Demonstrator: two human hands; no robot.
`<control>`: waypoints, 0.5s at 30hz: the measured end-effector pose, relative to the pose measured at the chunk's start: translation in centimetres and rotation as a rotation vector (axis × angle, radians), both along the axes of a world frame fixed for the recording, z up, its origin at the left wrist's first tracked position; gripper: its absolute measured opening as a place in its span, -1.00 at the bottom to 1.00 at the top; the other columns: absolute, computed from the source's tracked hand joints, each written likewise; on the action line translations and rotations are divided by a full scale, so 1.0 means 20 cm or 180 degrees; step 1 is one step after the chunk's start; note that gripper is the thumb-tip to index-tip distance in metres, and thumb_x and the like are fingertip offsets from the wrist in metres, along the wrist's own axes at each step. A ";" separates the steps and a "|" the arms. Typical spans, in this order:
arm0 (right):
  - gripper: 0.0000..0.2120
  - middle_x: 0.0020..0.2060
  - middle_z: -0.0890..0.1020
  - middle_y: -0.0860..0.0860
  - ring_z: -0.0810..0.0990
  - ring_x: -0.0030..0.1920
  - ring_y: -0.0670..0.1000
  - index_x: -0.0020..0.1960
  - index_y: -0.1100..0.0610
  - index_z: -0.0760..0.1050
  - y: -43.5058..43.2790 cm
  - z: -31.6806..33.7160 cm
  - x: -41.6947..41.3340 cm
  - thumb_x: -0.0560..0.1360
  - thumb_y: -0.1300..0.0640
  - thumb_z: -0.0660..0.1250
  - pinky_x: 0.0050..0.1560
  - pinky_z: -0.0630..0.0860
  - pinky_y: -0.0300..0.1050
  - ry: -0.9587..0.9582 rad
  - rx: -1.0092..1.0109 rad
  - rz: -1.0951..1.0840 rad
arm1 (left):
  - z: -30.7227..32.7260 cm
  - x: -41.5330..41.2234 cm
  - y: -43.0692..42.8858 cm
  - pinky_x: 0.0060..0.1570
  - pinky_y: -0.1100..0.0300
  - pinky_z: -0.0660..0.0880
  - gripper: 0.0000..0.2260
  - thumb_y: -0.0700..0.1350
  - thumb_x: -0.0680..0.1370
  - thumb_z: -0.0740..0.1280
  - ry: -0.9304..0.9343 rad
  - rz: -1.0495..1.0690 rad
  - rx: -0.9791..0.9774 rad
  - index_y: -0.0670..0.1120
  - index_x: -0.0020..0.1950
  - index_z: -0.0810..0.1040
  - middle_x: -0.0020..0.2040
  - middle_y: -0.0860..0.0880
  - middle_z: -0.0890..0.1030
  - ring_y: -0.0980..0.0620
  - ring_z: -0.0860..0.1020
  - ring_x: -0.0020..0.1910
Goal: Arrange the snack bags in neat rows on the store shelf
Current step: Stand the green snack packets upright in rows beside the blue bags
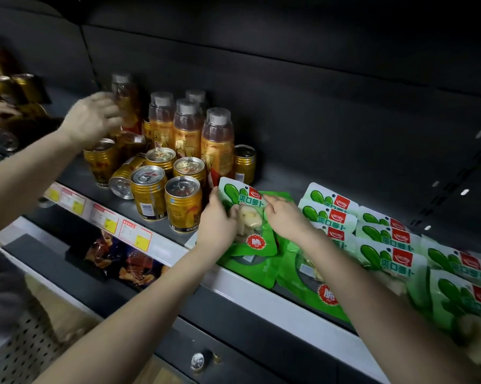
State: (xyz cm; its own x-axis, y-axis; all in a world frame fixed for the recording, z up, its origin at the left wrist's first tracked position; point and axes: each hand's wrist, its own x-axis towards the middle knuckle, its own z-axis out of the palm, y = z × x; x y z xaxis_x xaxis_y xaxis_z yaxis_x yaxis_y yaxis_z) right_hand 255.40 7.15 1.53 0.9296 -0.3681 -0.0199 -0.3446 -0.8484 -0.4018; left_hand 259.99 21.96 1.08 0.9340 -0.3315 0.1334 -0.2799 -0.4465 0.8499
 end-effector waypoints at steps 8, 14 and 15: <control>-0.54 0.32 0.44 0.24 0.44 0.27 0.17 0.52 0.17 0.12 0.04 0.04 -0.01 0.63 0.20 0.02 0.28 0.39 0.02 0.0010 0.0006 0.0009 | -0.01 0.01 0.01 0.20 0.05 0.41 -0.39 -0.05 0.56 0.25 0.0024 -0.0182 0.0271 -0.16 0.52 0.04 0.33 -0.19 0.46 -0.18 0.46 0.27; -0.55 0.15 0.57 0.18 0.52 -0.25 0.04 0.50 0.08 0.20 0.03 0.09 -0.06 0.62 0.18 0.05 -0.24 0.47 -0.13 0.0087 -0.0107 0.0098 | 0.02 0.04 0.04 0.33 0.03 0.36 -0.21 -0.10 0.51 0.34 0.0351 -0.0678 0.0531 -0.17 0.53 -0.14 0.43 -0.17 0.31 -0.13 0.35 0.37; -0.56 0.09 0.59 0.16 0.47 -0.35 -0.01 0.48 0.06 0.25 0.03 0.10 -0.06 0.61 0.17 0.06 -0.37 0.39 -0.18 0.0102 -0.0111 0.0100 | 0.03 0.04 0.05 0.33 0.04 0.35 -0.19 -0.11 0.50 0.34 0.0404 -0.0722 0.0567 -0.16 0.53 -0.16 0.45 -0.17 0.28 -0.13 0.33 0.39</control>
State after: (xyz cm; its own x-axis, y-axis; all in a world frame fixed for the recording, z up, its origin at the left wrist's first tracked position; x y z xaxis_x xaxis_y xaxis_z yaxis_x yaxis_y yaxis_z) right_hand 254.24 7.78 3.62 0.9397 -0.3398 -0.0375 -0.3298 -0.8723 -0.3609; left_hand 260.72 22.96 1.77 0.8390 -0.5409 -0.0585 -0.2859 -0.5298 0.7985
